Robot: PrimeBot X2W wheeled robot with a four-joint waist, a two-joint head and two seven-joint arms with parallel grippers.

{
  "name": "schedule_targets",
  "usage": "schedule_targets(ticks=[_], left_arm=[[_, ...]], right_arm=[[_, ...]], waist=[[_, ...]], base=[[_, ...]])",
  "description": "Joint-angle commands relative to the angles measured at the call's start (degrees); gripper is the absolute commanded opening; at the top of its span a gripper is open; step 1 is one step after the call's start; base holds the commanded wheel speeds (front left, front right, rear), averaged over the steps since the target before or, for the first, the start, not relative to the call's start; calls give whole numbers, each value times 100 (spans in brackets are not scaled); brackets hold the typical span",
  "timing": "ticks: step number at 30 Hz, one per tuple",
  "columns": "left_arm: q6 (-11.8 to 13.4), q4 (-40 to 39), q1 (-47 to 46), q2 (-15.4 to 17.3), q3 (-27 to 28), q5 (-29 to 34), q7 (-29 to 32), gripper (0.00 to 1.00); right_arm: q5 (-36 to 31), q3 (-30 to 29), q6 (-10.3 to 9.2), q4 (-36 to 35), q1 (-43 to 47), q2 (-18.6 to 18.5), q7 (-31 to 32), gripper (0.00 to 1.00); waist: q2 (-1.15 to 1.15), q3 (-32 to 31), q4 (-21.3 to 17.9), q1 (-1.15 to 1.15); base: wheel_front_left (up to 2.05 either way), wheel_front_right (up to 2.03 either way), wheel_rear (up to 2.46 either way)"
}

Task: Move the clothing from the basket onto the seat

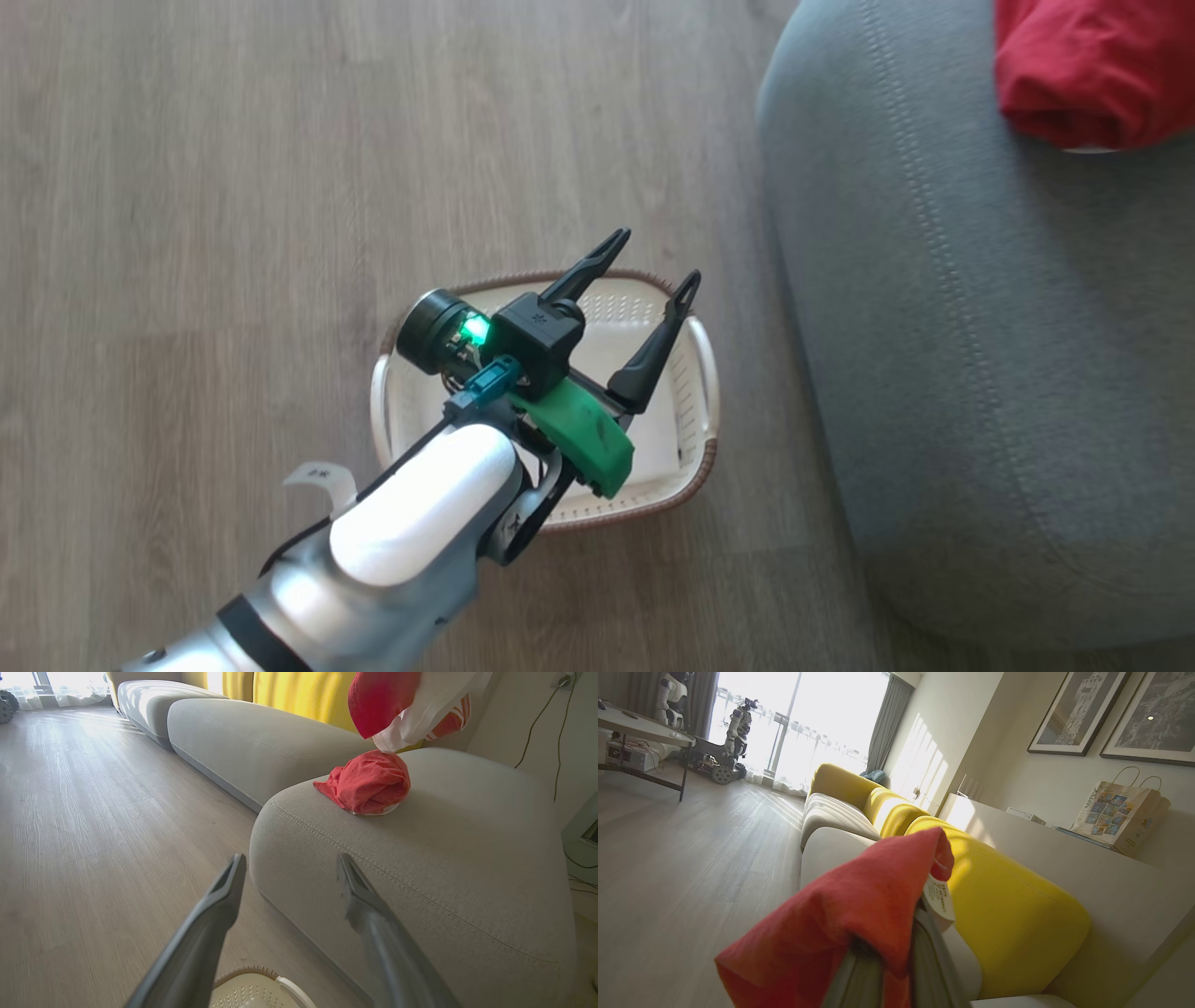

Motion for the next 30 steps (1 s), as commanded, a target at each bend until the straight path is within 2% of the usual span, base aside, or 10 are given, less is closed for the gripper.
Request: schedule_targets(ticks=[1, 8, 11, 15, 23, 25, 26, 27, 30], left_arm=[[39, -228, -252, 106, 144, 56, 17, 100], [98, -443, -349, 172, 39, 163, 170, 100], [108, -517, -387, 211, 7, 198, 212, 100], [140, -569, -410, 278, 5, 216, 240, 100], [179, -578, -445, 334, 4, 215, 253, 100], [185, -572, -444, 340, 5, 205, 247, 100], [185, -572, -444, 340, 5, 205, 247, 100], [194, -561, -437, 347, 11, 192, 235, 100], [206, -541, -415, 340, 21, 165, 197, 100]], right_arm=[[-103, -73, -2, -73, -189, -107, -18, 0], [-805, -974, -2, 554, 185, -266, -59, 0], [-1141, -1517, -2, 747, 492, -107, -57, 0], [-1484, -2062, -2, 944, 726, 281, -176, 0], [-2031, -2565, -2, 1344, 797, 700, -432, 1], [-2134, -2629, -2, 1433, 795, 755, -479, 42], [-2134, -2629, -2, 1433, 795, 755, -479, 42], [-2210, -2646, -2, 1515, 777, 810, -579, 100], [-2285, -2592, -2, 1645, 789, 857, -756, 100]], waist=[[0, 188, 172, -1], [0, 626, 473, -1], [0, 781, 561, -1], [0, 922, 582, -1], [0, 993, 499, -1], [0, 982, 463, -1], [0, 982, 463, -1], [0, 958, 421, -1], [0, 886, 373, -1]], base=[[0, 0, 0], [0, 0, 0], [0, 0, 0], [0, 0, 0], [0, 0, 0], [0, 0, 0], [0, 0, 0], [0, 0, 0], [0, 0, 0]])
